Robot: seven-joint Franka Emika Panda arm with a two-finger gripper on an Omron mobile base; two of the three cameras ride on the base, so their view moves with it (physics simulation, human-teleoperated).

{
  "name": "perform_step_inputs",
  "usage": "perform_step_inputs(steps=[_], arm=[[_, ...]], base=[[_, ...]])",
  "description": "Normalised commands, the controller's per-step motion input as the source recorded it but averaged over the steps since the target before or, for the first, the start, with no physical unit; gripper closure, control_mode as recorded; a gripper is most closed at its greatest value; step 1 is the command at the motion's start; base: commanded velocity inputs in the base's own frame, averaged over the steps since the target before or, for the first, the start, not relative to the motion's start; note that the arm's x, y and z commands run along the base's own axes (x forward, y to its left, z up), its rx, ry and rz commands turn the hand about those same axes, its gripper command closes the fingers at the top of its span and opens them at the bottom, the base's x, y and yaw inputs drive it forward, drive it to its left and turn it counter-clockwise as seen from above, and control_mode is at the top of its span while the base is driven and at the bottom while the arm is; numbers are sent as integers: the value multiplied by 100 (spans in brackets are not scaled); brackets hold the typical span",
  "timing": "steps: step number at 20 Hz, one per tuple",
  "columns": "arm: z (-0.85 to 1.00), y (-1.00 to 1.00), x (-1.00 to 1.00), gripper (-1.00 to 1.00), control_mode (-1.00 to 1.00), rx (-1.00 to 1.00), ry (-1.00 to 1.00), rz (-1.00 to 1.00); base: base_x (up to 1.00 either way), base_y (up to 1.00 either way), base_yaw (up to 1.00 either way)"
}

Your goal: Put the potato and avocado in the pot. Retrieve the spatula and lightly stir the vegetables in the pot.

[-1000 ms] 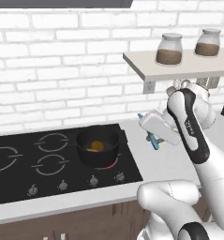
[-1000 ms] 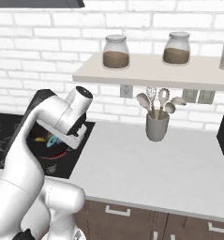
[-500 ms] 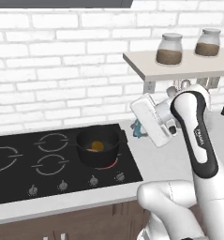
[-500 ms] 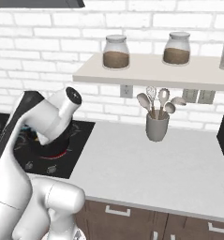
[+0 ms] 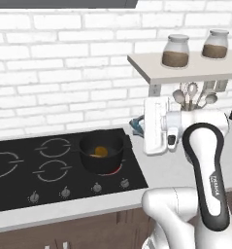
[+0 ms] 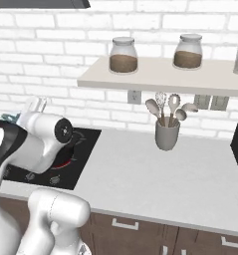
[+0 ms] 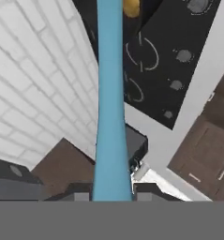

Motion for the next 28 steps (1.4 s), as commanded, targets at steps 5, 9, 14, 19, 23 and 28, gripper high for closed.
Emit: perform_step_inputs(steps=[5, 9, 14, 19, 23, 28], arm=[[69, -1, 6, 100, -100, 43, 73, -26], [25, -17, 7, 100, -100, 32, 56, -2], [0, -13, 3, 100, -100, 46, 44, 0], [0, 4, 13, 100, -100, 31, 23, 0], [5, 35, 5, 100, -100, 8, 5, 0], [3, 37, 24, 100, -100, -4, -1, 0]], base=[[0, 0, 0], [0, 0, 0], [0, 0, 0], [0, 0, 0], [0, 0, 0], [0, 0, 0]])
